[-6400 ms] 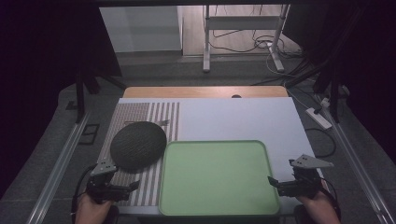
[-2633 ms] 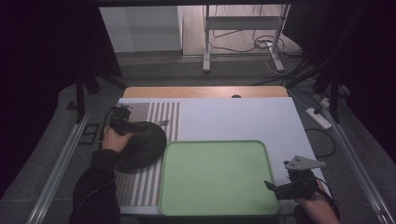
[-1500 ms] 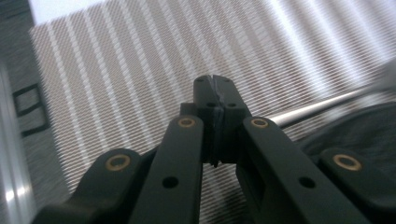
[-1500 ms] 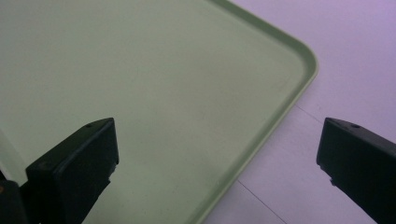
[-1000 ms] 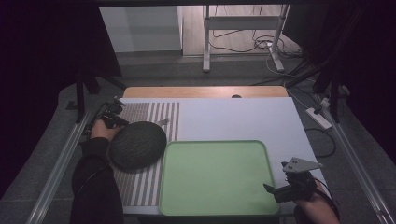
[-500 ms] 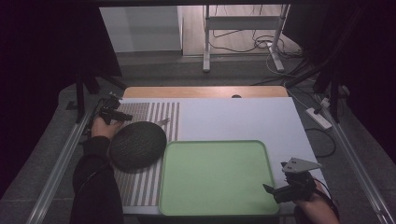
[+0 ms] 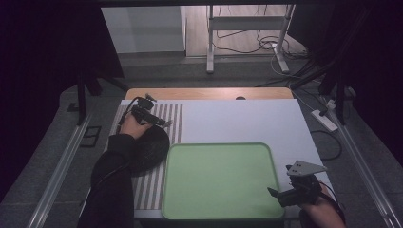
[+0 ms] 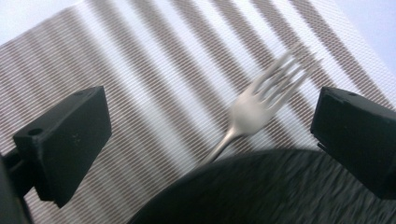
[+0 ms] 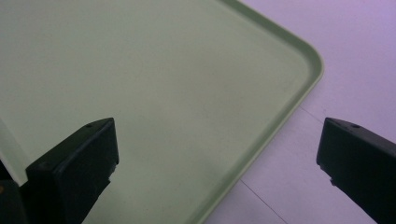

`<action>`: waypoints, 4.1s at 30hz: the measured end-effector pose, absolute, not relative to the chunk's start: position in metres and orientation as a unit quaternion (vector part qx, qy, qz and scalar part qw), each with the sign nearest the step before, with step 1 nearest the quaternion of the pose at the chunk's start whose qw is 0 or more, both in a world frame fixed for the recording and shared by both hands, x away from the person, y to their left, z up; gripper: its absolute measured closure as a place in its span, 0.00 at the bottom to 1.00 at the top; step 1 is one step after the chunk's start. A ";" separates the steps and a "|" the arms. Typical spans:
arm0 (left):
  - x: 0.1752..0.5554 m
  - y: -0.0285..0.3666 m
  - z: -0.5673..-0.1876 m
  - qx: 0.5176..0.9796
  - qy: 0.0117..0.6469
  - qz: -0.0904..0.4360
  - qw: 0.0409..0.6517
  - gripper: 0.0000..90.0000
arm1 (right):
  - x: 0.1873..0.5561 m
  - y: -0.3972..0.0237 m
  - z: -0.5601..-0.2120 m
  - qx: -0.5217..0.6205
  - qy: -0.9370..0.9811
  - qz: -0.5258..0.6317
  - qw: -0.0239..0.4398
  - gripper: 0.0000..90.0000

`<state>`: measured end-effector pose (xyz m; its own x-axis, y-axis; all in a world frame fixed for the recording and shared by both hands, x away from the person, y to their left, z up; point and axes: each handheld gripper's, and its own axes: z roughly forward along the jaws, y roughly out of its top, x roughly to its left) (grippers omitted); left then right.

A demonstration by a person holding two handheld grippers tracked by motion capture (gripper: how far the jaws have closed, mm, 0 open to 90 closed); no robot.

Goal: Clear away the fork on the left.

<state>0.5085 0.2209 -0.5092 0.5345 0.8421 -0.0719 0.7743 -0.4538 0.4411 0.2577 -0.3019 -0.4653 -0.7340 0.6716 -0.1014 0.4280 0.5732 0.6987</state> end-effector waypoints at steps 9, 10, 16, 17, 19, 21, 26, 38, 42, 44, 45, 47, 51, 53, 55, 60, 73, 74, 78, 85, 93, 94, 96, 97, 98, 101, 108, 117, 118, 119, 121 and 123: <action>0.519 0.195 -0.526 0.872 0.453 0.081 0.169 0.00 | 0.257 -0.302 -0.465 0.317 0.867 0.339 0.181 0.00; 0.520 0.197 -0.527 0.869 0.457 0.079 0.171 0.00 | 0.257 -0.302 -0.465 0.317 0.867 0.339 0.181 0.00; 0.527 0.212 -0.529 0.857 0.479 0.078 0.177 0.00 | 0.258 -0.302 -0.466 0.317 0.867 0.338 0.181 0.00; 0.528 0.215 -0.529 0.853 0.483 0.077 0.179 0.00 | 0.258 -0.302 -0.466 0.317 0.868 0.338 0.181 0.00; 0.529 0.221 -0.529 0.850 0.490 0.080 0.179 0.01 | 0.258 -0.302 -0.466 0.316 0.868 0.338 0.181 0.00; 0.530 0.229 -0.529 0.847 0.494 0.079 0.182 0.02 | 0.258 -0.302 -0.466 0.317 0.868 0.338 0.181 0.00; 0.529 0.247 -0.527 0.842 0.499 0.079 0.191 0.12 | 0.258 -0.302 -0.466 0.317 0.868 0.338 0.180 0.00; 0.517 0.277 -0.523 0.843 0.486 0.086 0.214 0.63 | 0.257 -0.302 -0.466 0.317 0.868 0.338 0.180 0.00; 0.511 0.283 -0.523 0.848 0.476 0.088 0.215 0.88 | 0.258 -0.302 -0.466 0.316 0.869 0.336 0.180 0.00; 0.510 0.283 -0.522 0.855 0.464 0.085 0.216 0.91 | 0.257 -0.302 -0.466 0.315 0.870 0.335 0.181 0.00; 0.510 0.283 -0.522 0.857 0.460 0.084 0.217 0.93 | 0.257 -0.302 -0.466 0.315 0.870 0.335 0.181 0.00; 0.511 0.285 -0.522 0.854 0.465 0.075 0.223 0.95 | 0.257 -0.302 -0.466 0.315 0.869 0.335 0.180 0.00; 0.511 0.291 -0.520 0.859 0.462 0.072 0.207 0.95 | 0.257 -0.302 -0.466 0.316 0.868 0.338 0.180 0.00; 0.509 0.297 -0.517 0.859 0.465 0.079 0.199 0.95 | 0.257 -0.302 -0.466 0.316 0.868 0.338 0.180 0.00; 0.506 0.304 -0.514 0.856 0.471 0.084 0.194 0.95 | 0.257 -0.302 -0.466 0.316 0.868 0.338 0.180 0.00; 0.497 0.327 -0.509 0.844 0.491 0.080 0.202 0.95 | 0.257 -0.302 -0.465 0.314 0.869 0.336 0.181 0.00; 0.469 0.341 -0.483 0.845 0.495 0.080 0.188 0.95 | 0.257 -0.302 -0.465 0.314 0.869 0.336 0.181 0.00; 0.467 0.341 -0.482 0.843 0.497 0.077 0.189 0.95 | 0.257 -0.302 -0.465 0.313 0.869 0.337 0.181 0.00; 0.459 0.335 -0.479 0.837 0.503 0.062 0.207 0.95 | 0.257 -0.301 -0.465 0.313 0.869 0.336 0.183 0.00; 0.445 0.316 -0.478 0.843 0.493 0.054 0.206 0.95 | 0.257 -0.302 -0.465 0.314 0.868 0.338 0.182 0.00; 0.428 0.294 -0.474 0.841 0.493 0.054 0.216 0.95 | 0.256 -0.301 -0.465 0.313 0.868 0.338 0.182 0.00; 0.426 0.292 -0.474 0.841 0.493 0.053 0.218 0.95 | 0.256 -0.301 -0.465 0.313 0.869 0.338 0.182 0.00; 0.421 0.287 -0.473 0.841 0.491 0.050 0.221 0.95 | 0.256 -0.301 -0.465 0.313 0.868 0.338 0.182 0.00; 0.418 0.284 -0.472 0.841 0.490 0.050 0.222 0.95 | 0.256 -0.301 -0.465 0.313 0.869 0.339 0.183 0.00; 0.415 0.281 -0.472 0.841 0.490 0.049 0.223 0.95 | 0.256 -0.301 -0.465 0.312 0.869 0.339 0.183 0.00; 0.405 0.273 -0.469 0.841 0.487 0.048 0.230 0.95 | 0.256 -0.301 -0.465 0.311 0.869 0.339 0.183 0.00; 0.382 0.254 -0.470 0.845 0.476 0.039 0.239 0.95 | 0.256 -0.302 -0.465 0.309 0.869 0.340 0.183 0.00; 0.351 0.234 -0.472 0.848 0.466 0.034 0.251 0.95 | 0.255 -0.301 -0.465 0.306 0.870 0.341 0.182 0.00; 0.348 0.233 -0.473 0.847 0.467 0.031 0.253 0.95 | 0.255 -0.301 -0.465 0.306 0.870 0.341 0.182 0.00; 0.345 0.231 -0.473 0.847 0.467 0.029 0.253 0.95 | 0.255 -0.301 -0.465 0.306 0.870 0.341 0.182 0.00; 0.340 0.224 -0.474 0.849 0.462 0.027 0.254 0.95 | 0.255 -0.301 -0.465 0.304 0.871 0.341 0.182 0.00; 0.334 0.217 -0.475 0.853 0.454 0.024 0.258 0.95 | 0.255 -0.301 -0.465 0.304 0.871 0.339 0.183 0.00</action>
<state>0.3343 0.2166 -0.4749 0.5872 0.7861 -0.1930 0.7609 -0.4547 0.4628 0.2551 -0.3008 -0.4648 -0.7481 0.6538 -0.1133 0.4056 0.5857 0.7017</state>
